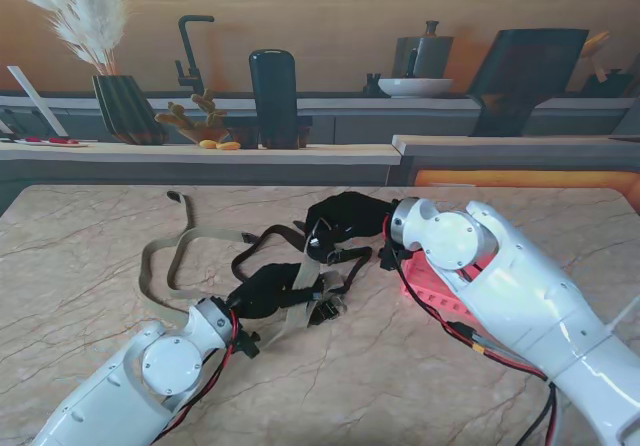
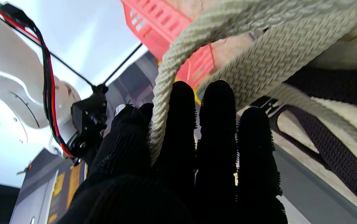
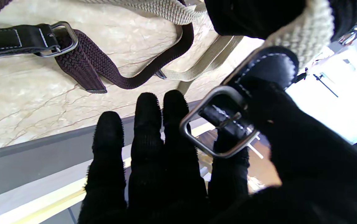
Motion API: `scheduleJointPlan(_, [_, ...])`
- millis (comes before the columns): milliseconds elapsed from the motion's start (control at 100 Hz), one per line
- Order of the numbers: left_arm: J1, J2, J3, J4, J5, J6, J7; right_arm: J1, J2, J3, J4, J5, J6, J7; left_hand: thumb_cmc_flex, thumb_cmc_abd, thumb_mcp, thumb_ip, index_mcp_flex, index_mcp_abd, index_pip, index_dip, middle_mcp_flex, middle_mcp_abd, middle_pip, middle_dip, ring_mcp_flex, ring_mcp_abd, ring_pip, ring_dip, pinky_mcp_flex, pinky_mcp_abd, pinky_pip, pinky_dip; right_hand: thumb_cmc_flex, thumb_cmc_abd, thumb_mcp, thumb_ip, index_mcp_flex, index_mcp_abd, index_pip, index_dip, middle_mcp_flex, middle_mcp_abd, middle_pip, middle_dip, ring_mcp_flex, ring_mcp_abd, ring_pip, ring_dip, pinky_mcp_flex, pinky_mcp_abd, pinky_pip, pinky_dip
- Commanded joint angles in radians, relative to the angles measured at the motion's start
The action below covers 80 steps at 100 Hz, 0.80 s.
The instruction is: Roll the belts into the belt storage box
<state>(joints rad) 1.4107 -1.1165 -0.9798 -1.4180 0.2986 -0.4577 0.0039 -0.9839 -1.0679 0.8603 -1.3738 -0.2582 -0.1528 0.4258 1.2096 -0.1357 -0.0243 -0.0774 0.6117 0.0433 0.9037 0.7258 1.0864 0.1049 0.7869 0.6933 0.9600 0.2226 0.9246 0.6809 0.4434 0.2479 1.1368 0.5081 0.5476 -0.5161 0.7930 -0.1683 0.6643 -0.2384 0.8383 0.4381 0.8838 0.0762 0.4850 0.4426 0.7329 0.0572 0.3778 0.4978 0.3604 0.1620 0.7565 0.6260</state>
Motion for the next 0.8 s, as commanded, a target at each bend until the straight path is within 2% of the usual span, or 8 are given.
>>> scheduleJointPlan(0, [0.015,-0.026,0.000,-0.001,0.001,-0.001,0.019,-0.010,-0.021,-0.007,0.000,-0.011,0.021,-0.022,0.068,0.062,-0.017,-0.006,-0.026,-0.040,0.037,0.011,-0.007,-0.049,0.038,0.031,0.022,-0.029,0.025,0.023,-0.007,-0.029,0.043,0.019,-0.117,0.088,-0.049,0.023,-0.007,0.046,-0.109,0.073,-0.042,0.033,0.017,-0.018,-0.026,0.009,0.021,0.018,-0.021,0.018,-0.029,0.040])
scheduleJointPlan(30, [0.018,-0.029,-0.001,-0.001,0.000,0.003,0.028,-0.016,-0.026,-0.007,-0.001,-0.020,0.038,-0.045,0.068,0.062,-0.017,-0.006,-0.027,-0.041,0.038,0.009,-0.006,-0.049,0.037,0.033,0.022,-0.028,0.026,0.024,-0.007,-0.028,0.045,0.019,-0.189,0.129,-0.054,0.069,-0.029,0.076,-0.176,0.101,-0.064,0.047,0.011,-0.021,-0.037,0.021,0.021,0.019,-0.030,0.023,-0.035,0.044])
scheduleJointPlan(150, [0.020,-0.035,-0.004,0.003,-0.009,0.020,0.041,-0.048,-0.043,0.001,-0.010,-0.079,0.081,-0.141,0.064,0.065,-0.017,-0.006,-0.031,-0.045,0.041,0.006,-0.012,-0.049,0.032,0.037,0.015,-0.028,0.023,0.027,-0.014,-0.031,0.044,0.020,-0.271,0.171,-0.131,0.072,-0.121,0.130,-0.269,0.127,-0.135,0.078,0.003,-0.025,-0.072,0.044,0.034,0.028,-0.049,0.032,-0.042,0.053])
scheduleJointPlan(350, [0.027,-0.041,-0.010,-0.002,-0.048,0.049,0.041,-0.129,-0.059,0.059,-0.035,-0.199,0.078,-0.310,0.058,0.061,-0.016,-0.003,-0.028,-0.043,0.038,-0.011,-0.011,-0.045,0.010,0.029,0.010,-0.022,0.006,0.020,-0.020,-0.032,0.040,0.020,-0.227,0.235,-0.220,0.094,-0.190,0.137,-0.293,0.154,-0.216,0.084,0.041,-0.033,-0.109,0.041,0.069,0.028,-0.055,0.024,-0.032,0.062])
scheduleJointPlan(410, [0.031,-0.042,-0.014,-0.008,-0.059,0.057,0.041,-0.160,-0.062,0.085,-0.038,-0.235,0.036,-0.366,0.054,0.058,-0.015,-0.002,-0.025,-0.041,0.038,-0.017,-0.009,-0.040,-0.003,0.021,0.009,-0.020,-0.004,0.015,-0.021,-0.030,0.038,0.020,-0.189,0.202,-0.185,0.102,-0.186,0.118,-0.264,0.167,-0.213,0.067,0.060,-0.036,-0.102,0.028,0.080,0.023,-0.051,0.020,-0.024,0.057])
scheduleJointPlan(600, [0.041,-0.048,-0.023,-0.019,-0.075,0.074,0.054,-0.256,-0.066,0.145,-0.056,-0.277,-0.060,-0.464,0.051,0.054,-0.009,0.004,-0.021,-0.030,0.028,-0.041,-0.009,-0.032,-0.027,-0.004,0.002,-0.012,-0.020,0.004,-0.030,-0.025,0.035,0.021,-0.262,0.048,-0.023,0.089,-0.211,0.099,-0.228,0.152,-0.213,0.048,0.078,-0.052,-0.088,0.009,0.080,0.004,-0.049,0.012,-0.006,0.021])
scheduleJointPlan(690, [0.043,-0.047,-0.027,-0.021,-0.069,0.073,0.058,-0.286,-0.063,0.156,-0.069,-0.261,-0.076,-0.455,0.052,0.053,-0.008,0.004,-0.019,-0.031,0.029,-0.045,-0.009,-0.030,-0.026,-0.007,0.003,-0.013,-0.021,0.002,-0.031,-0.023,0.033,0.021,-0.150,-0.056,0.019,0.095,-0.254,0.084,-0.247,0.133,-0.231,0.041,0.057,-0.061,-0.103,0.001,0.044,-0.014,-0.060,0.004,-0.024,0.005])
scheduleJointPlan(790, [0.050,-0.045,-0.033,-0.028,-0.059,0.066,0.057,-0.294,-0.060,0.153,-0.056,-0.302,-0.095,-0.473,0.052,0.053,-0.007,0.005,-0.021,-0.031,0.030,-0.047,-0.012,-0.030,-0.024,-0.009,0.000,-0.013,-0.020,0.002,-0.033,-0.023,0.032,0.021,-0.133,-0.099,0.095,0.083,-0.329,0.049,-0.253,0.107,-0.263,0.035,0.030,-0.073,-0.113,-0.009,-0.012,-0.047,-0.047,-0.002,-0.038,-0.010])
